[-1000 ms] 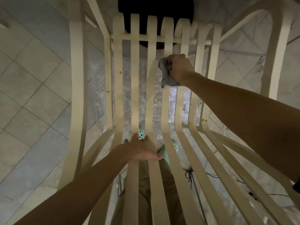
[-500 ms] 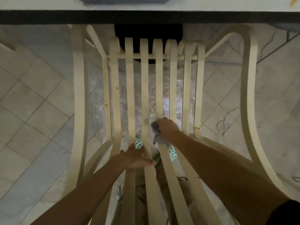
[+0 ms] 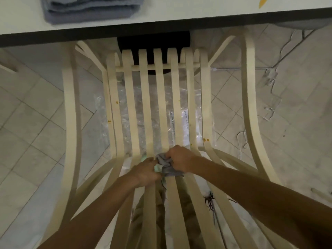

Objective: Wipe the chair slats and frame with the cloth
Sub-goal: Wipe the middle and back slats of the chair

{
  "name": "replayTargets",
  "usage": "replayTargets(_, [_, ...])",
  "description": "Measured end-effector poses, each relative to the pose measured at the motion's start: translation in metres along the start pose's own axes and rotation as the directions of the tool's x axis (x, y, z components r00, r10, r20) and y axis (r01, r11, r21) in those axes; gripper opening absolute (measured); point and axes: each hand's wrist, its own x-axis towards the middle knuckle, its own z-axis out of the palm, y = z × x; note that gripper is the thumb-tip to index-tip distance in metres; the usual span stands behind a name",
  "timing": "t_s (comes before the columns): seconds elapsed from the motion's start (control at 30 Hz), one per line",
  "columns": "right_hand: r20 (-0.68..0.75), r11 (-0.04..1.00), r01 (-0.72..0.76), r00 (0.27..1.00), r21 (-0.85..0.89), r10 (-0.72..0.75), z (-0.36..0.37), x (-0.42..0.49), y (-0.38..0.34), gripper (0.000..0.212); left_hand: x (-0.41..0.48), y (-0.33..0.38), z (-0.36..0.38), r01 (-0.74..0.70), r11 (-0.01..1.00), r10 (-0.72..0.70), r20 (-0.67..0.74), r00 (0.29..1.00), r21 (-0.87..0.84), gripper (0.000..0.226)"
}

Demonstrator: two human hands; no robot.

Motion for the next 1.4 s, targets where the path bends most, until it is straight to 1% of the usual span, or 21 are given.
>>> replayTargets(0.03, [0.017, 1.000, 0.015, 1.000, 0.010, -0.016, -0.002, -0.008, -0.002, 0.022, -0.005, 0.008, 0.001, -0.018, 0.998, 0.016, -0.022, 1.000, -0.055, 0.056])
replayTargets(0.1, [0.047, 0.998, 0.058, 0.997, 0.032, -0.060, -0.004, -0.028, -0.003, 0.019, -0.009, 0.019, 0.005, -0.030, 0.991, 0.028, -0.015, 0.999, -0.134, 0.041])
replayTargets(0.17, [0.059, 0.991, 0.105, 0.992, 0.084, -0.110, -0.007, -0.050, 0.003, 0.017, -0.011, 0.026, 0.009, -0.054, 0.983, 0.055, 0.003, 0.998, -0.173, 0.033])
replayTargets(0.27, [0.080, 0.969, 0.159, 0.981, 0.190, -0.177, -0.013, -0.077, 0.008, 0.020, -0.022, 0.029, 0.007, -0.111, 0.968, 0.125, 0.049, 0.991, -0.224, 0.037])
replayTargets(0.33, [0.037, 0.952, 0.181, 0.980, 0.246, -0.196, -0.018, -0.087, 0.010, 0.020, -0.029, 0.030, 0.008, -0.158, 0.947, 0.177, 0.044, 0.983, -0.280, 0.042])
replayTargets(0.4, [-0.071, 0.952, 0.197, 0.980, 0.235, -0.186, -0.027, -0.089, 0.019, 0.016, -0.034, 0.035, 0.012, -0.215, 0.922, 0.199, -0.084, 0.976, -0.322, 0.032])
replayTargets(0.47, [-0.150, 0.984, 0.132, 0.982, 0.120, -0.114, -0.036, -0.083, 0.033, 0.015, -0.034, 0.040, 0.017, -0.260, 0.902, 0.173, -0.264, 0.949, -0.345, 0.016])
replayTargets(0.5, [-0.151, 0.996, 0.079, 0.986, 0.041, -0.072, -0.038, -0.081, 0.040, 0.019, -0.034, 0.045, 0.018, -0.259, 0.902, 0.145, -0.324, 0.935, -0.346, 0.013])
replayTargets(0.53, [-0.128, 1.000, 0.021, 0.991, -0.023, -0.024, -0.037, -0.078, 0.047, 0.023, -0.031, 0.049, 0.019, -0.248, 0.905, 0.124, -0.345, 0.930, -0.345, 0.013])
replayTargets(0.6, [-0.030, 0.996, -0.072, 0.997, -0.052, 0.071, -0.029, -0.071, 0.054, 0.024, -0.023, 0.053, 0.020, -0.205, 0.925, 0.096, -0.328, 0.940, -0.318, 0.016])
replayTargets(0.67, [0.038, 0.995, -0.097, 0.995, 0.009, 0.097, -0.018, -0.065, 0.058, 0.026, -0.012, 0.056, 0.022, -0.155, 0.938, 0.058, -0.298, 0.953, -0.311, 0.023])
replayTargets(0.73, [0.030, 0.986, -0.084, 0.996, 0.142, 0.081, -0.013, -0.058, 0.059, 0.026, -0.002, 0.061, 0.024, -0.125, 0.942, 0.038, -0.269, 0.962, -0.311, 0.039])
replayTargets(0.77, [0.016, 0.981, -0.078, 0.997, 0.178, 0.077, -0.013, -0.055, 0.059, 0.024, 0.003, 0.065, 0.025, -0.125, 0.946, 0.043, -0.263, 0.964, -0.301, 0.046])
replayTargets(0.8, [0.006, 0.978, -0.070, 0.997, 0.196, 0.070, -0.012, -0.052, 0.059, 0.022, 0.008, 0.069, 0.027, -0.135, 0.949, 0.059, -0.260, 0.964, -0.286, 0.048])
replayTargets(0.9, [-0.014, 0.984, -0.073, 0.997, 0.165, 0.076, -0.007, -0.042, 0.066, 0.013, 0.020, 0.083, 0.034, -0.178, 0.956, 0.120, -0.244, 0.962, -0.235, 0.032])
replayTargets(1.0, [-0.028, 0.981, -0.103, 0.994, 0.164, 0.109, -0.003, -0.031, 0.075, 0.031, 0.032, 0.090, 0.038, -0.154, 0.979, 0.122, -0.218, 0.968, -0.133, 0.028])
replayTargets(1.03, [-0.038, 0.979, -0.106, 0.993, 0.175, 0.114, -0.001, -0.025, 0.078, 0.031, 0.038, 0.090, 0.036, -0.144, 0.983, 0.119, -0.204, 0.972, -0.116, 0.031])
replayTargets(1.13, [-0.053, 0.978, -0.097, 0.993, 0.183, 0.109, -0.003, -0.009, 0.079, 0.016, 0.050, 0.085, 0.030, -0.123, 0.982, 0.089, -0.218, 0.972, -0.146, 0.040])
replayTargets(1.23, [-0.080, 0.987, -0.054, 0.995, 0.149, 0.066, -0.005, 0.005, 0.080, 0.020, 0.059, 0.077, 0.023, -0.095, 0.982, 0.050, -0.257, 0.965, -0.165, 0.046])
replayTargets(1.3, [-0.081, 0.995, 0.002, 0.997, 0.096, 0.006, -0.003, 0.014, 0.079, 0.023, 0.062, 0.072, 0.020, -0.090, 0.978, 0.038, -0.262, 0.964, -0.188, 0.037])
replayTargets(1.4, [-0.071, 0.999, 0.041, 0.997, 0.009, -0.041, 0.000, 0.026, 0.078, 0.024, 0.065, 0.063, 0.024, -0.128, 0.968, 0.072, -0.247, 0.966, -0.217, 0.020])
